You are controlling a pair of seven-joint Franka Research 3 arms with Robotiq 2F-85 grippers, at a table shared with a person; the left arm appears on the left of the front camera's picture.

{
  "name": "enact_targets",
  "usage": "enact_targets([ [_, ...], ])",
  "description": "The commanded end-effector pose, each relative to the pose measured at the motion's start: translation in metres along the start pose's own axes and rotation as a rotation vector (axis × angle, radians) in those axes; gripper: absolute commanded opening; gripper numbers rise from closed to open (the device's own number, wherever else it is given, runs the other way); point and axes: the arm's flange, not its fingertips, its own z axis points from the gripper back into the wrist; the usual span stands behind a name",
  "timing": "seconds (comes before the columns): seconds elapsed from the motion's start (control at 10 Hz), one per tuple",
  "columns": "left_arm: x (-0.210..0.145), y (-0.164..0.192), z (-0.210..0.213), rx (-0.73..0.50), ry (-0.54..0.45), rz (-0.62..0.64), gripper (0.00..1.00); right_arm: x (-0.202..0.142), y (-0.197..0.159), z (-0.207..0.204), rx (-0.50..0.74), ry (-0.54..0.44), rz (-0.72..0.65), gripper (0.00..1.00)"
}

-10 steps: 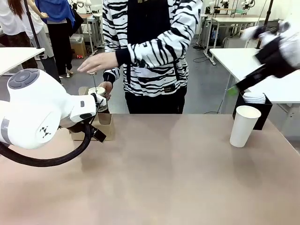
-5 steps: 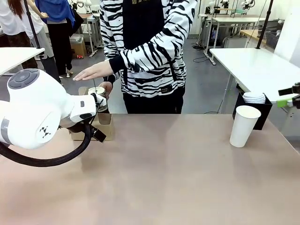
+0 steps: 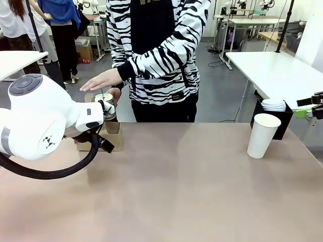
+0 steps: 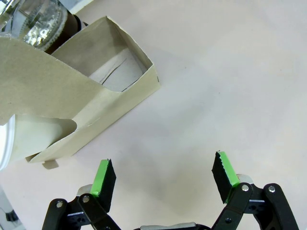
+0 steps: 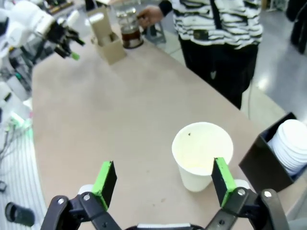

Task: Pour a drink into a cup and package it in a carrier.
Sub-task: Pick up the 600 ml Paper Cup and place it in the middle top area of the table.

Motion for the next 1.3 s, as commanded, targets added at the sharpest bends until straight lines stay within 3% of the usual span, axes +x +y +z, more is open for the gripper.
enact_targets([
  [0.0, 0.000, 0.000, 0.000, -0.001, -0.001, 0.000, 1.00, -0.003, -0.002, -0.004, 0.001, -0.007, -0.005, 1.00],
  [0.4, 0.000, 0.000, 0.000, -0.001, -0.001, 0.000, 1.00, -0.100, -0.072, 0.008, 0.063, -0.243, -0.025, 1.00],
  [0.5, 0.000, 0.000, 0.000, -0.001, -0.001, 0.000, 1.00, -0.122, -0.082, 0.005, 0.064, -0.340, -0.004, 1.00],
  [0.7, 0.000, 0.000, 0.000, -0.001, -0.001, 0.000, 1.00, -0.169, -0.099, -0.023, 0.104, -0.431, -0.007, 1.00],
  [1.0, 0.000, 0.000, 0.000, -0.001, -0.001, 0.000, 1.00, -0.191, -0.102, -0.080, 0.153, -0.496, 0.016, 1.00],
  [1.2, 0.000, 0.000, 0.000, -0.001, -0.001, 0.000, 1.00, -0.192, -0.101, -0.103, 0.075, -0.534, 0.088, 1.00],
])
